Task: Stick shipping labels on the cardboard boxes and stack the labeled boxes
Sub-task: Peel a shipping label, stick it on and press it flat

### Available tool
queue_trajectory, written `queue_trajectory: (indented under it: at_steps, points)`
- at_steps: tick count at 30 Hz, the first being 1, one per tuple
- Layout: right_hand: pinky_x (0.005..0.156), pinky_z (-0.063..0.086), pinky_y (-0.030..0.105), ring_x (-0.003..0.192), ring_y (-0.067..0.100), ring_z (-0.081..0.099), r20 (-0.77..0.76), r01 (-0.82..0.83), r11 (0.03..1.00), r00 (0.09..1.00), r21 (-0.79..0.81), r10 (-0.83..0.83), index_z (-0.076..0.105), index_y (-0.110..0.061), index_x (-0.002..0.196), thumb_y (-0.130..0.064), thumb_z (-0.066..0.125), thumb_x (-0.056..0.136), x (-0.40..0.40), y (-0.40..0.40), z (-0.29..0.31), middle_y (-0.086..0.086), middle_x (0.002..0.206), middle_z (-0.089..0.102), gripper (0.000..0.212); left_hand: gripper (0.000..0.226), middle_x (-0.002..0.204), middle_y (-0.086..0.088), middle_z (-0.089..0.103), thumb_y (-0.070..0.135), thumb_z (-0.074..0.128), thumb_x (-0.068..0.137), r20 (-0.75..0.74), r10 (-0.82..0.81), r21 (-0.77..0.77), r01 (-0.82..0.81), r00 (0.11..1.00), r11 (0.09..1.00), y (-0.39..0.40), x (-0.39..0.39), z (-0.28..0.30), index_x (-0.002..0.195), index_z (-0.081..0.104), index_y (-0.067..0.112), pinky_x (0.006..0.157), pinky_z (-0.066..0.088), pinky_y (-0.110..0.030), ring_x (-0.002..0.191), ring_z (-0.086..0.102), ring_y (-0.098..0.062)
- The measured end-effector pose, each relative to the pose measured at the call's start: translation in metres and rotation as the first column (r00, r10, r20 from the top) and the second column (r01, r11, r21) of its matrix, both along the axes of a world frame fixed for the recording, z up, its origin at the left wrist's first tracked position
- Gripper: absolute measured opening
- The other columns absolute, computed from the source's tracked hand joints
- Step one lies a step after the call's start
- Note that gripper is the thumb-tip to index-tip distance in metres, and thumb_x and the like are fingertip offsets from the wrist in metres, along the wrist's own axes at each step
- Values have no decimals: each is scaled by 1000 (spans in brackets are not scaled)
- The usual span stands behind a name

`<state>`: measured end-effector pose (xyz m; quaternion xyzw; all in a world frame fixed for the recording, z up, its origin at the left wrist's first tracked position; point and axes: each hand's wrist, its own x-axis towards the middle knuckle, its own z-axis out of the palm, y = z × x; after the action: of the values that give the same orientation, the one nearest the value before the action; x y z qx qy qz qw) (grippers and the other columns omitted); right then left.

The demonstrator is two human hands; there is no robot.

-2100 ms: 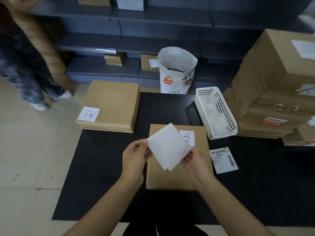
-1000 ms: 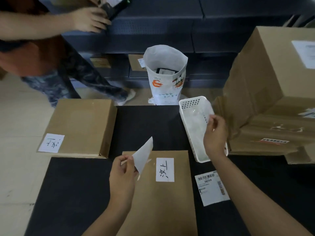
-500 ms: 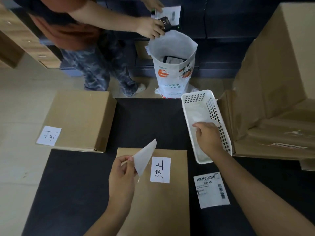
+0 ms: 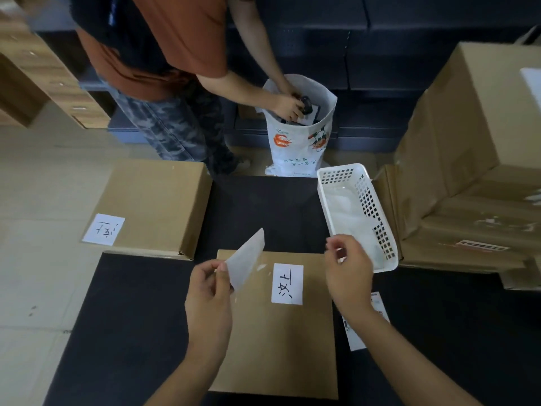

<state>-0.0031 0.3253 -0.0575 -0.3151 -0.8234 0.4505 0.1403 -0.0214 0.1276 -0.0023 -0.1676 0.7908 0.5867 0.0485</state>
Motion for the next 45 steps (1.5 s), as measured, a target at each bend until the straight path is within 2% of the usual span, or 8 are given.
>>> queue_trajectory:
  at_steps: [3, 6, 8, 13, 18, 23, 33, 45]
  points:
    - [73, 54, 22, 81, 10, 68, 41, -126, 881, 986, -456, 162, 65, -26, 88, -22, 66, 88, 14, -65, 32, -7, 90, 71, 4, 9, 84, 18, 67, 22, 55, 94, -146, -183, -106, 168, 972, 980, -18, 13, 9, 92, 56, 31, 61, 52, -19, 73, 65, -6]
    - [78, 56, 28, 86, 19, 72, 15, -59, 665, 994, -744, 104, 65, -9, 97, -34, 60, 92, 22, -110, 53, 6, 95, 74, 26, 19, 102, 36, 62, 21, 59, 92, -223, -452, -286, 385, 864, 877, -38, 31, 10, 95, 56, 40, 70, 46, -7, 88, 62, 12]
    - [74, 56, 28, 87, 21, 72, 19, -2, 606, 999, -796, 27, 62, -3, 98, -32, 61, 93, 27, -128, 61, 8, 93, 75, 30, 21, 112, 44, 55, 30, 58, 93, -226, -604, -387, 498, 764, 776, -53, 40, 7, 108, 56, 44, 79, 42, -3, 98, 55, 19]
    - [69, 50, 25, 87, 15, 69, 128, 148, 725, 988, -673, -83, 64, -12, 97, -25, 60, 94, 47, -154, 56, 1, 94, 73, 15, 37, 121, 32, 52, 50, 58, 85, -307, -758, -480, 594, 575, 645, -91, 54, -11, 119, 52, 39, 98, 33, -12, 119, 40, 15]
    - [79, 53, 39, 95, 21, 67, 216, 229, 623, 972, -748, -97, 64, -24, 106, -34, 57, 94, 75, -167, 45, 0, 101, 73, 17, 32, 114, 16, 45, 53, 62, 83, -162, -444, -332, 375, 881, 866, -113, 55, -29, 105, 55, 31, 94, 37, -24, 107, 42, 2]
    - [66, 49, 28, 92, 18, 65, 188, 208, 589, 978, -781, -96, 62, -20, 107, -30, 55, 95, 90, -175, 40, 2, 101, 71, 17, 25, 104, 13, 54, 57, 57, 82, 158, -461, -139, 482, 873, 865, -116, 44, -49, 82, 65, 33, 96, 44, -45, 106, 52, -16]
    - [65, 52, 20, 87, 7, 60, 337, 15, 978, 940, -208, 58, 60, -21, 91, -41, 58, 92, 92, -141, -15, -5, 104, 55, 20, 19, 104, 11, 43, 38, 60, 90, 102, -499, -485, 481, 860, 730, -96, 47, -69, 88, 66, 21, 88, 22, -24, 100, 39, -7]
    - [85, 43, 30, 96, 10, 39, 405, -220, 968, 901, 123, 153, 55, -20, 75, -41, 57, 91, 85, -126, -36, -6, 102, 42, 27, 20, 109, -1, 48, 36, 62, 90, 58, -551, -673, 440, 833, 595, -86, 49, -97, 84, 62, 17, 94, 28, -31, 106, 43, -17]
